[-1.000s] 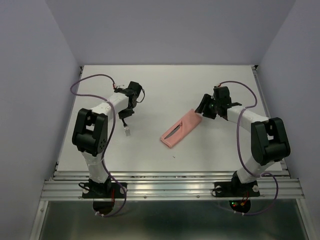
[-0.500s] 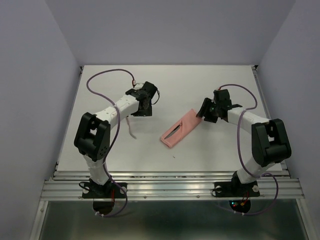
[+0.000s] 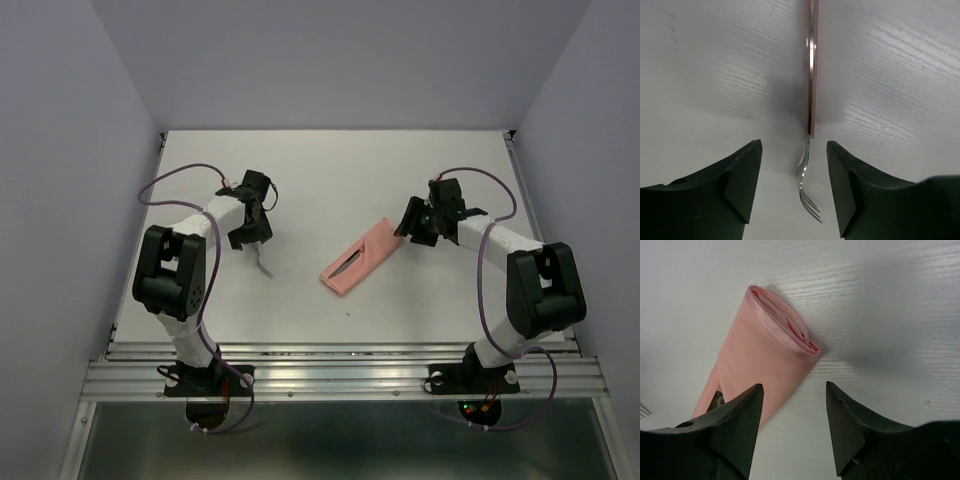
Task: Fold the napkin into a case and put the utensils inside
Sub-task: Move the fork to the center of the board.
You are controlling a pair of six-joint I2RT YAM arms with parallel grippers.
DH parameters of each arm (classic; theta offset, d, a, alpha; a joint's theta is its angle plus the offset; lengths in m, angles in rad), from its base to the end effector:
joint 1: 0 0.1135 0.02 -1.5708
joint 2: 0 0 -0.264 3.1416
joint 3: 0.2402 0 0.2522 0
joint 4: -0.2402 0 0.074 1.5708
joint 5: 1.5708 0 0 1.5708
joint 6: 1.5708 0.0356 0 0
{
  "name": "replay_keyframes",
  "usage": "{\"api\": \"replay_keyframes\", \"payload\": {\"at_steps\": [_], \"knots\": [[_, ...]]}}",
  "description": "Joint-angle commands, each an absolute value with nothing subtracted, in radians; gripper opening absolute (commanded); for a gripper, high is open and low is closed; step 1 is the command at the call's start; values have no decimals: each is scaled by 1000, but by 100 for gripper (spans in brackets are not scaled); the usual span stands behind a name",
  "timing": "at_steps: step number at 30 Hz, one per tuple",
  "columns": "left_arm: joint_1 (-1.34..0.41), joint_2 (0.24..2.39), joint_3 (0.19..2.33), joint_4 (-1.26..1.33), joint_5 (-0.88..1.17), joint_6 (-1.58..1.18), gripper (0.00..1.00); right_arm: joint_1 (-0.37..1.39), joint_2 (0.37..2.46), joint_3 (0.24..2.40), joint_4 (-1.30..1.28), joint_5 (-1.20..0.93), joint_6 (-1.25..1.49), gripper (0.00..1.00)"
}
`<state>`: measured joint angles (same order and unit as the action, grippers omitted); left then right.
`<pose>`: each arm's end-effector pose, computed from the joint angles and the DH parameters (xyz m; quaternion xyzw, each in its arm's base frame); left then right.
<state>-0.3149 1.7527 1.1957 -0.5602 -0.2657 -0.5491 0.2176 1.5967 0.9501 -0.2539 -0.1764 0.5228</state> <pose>0.3403 -0.1010 0.1972 -0.1424 0.9557 0.0239 0.2564 0.3172 0.0765 0.1923 0.1144 0.9342 0.1961 0.2753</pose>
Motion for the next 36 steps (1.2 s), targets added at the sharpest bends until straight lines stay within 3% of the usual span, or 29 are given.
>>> {"api": "replay_keyframes", "payload": {"at_steps": [1,5,9,12,15,17,23,24,27,32,33,34,36], "knots": [[-299,1739,1163,-462,-192,-574,65,225,1574,950,-267,-172,500,59],[-295,1793,1178,-436,-179,-565,56,225,1569,940,-267,-169,502,59],[-295,1819,1177,-422,-163,-551,41,225,1563,930,-261,-166,508,59],[-295,1842,1177,-397,-118,-516,21,225,1566,923,-255,-172,509,59],[-296,1845,1181,-371,-57,-497,12,225,1568,922,-252,-172,509,59],[-301,1827,1174,-326,-8,-462,0,225,1565,917,-250,-167,511,59],[-305,1744,1131,-166,371,-400,0,225,1559,905,-236,-170,515,59],[-305,1749,1128,-120,503,-399,1,225,1559,902,-233,-172,517,59],[-304,1770,1106,-30,622,-451,7,225,1559,885,-218,-179,523,59],[-293,1838,1091,17,629,-502,23,225,1551,865,-201,-186,528,59],[-291,1867,1100,-36,565,-505,32,225,1545,859,-201,-184,528,59],[-291,1876,1123,-72,519,-503,58,225,1542,858,-201,-181,529,59],[-291,1899,1144,-177,377,-497,76,225,1528,850,-201,-176,531,59]]}}
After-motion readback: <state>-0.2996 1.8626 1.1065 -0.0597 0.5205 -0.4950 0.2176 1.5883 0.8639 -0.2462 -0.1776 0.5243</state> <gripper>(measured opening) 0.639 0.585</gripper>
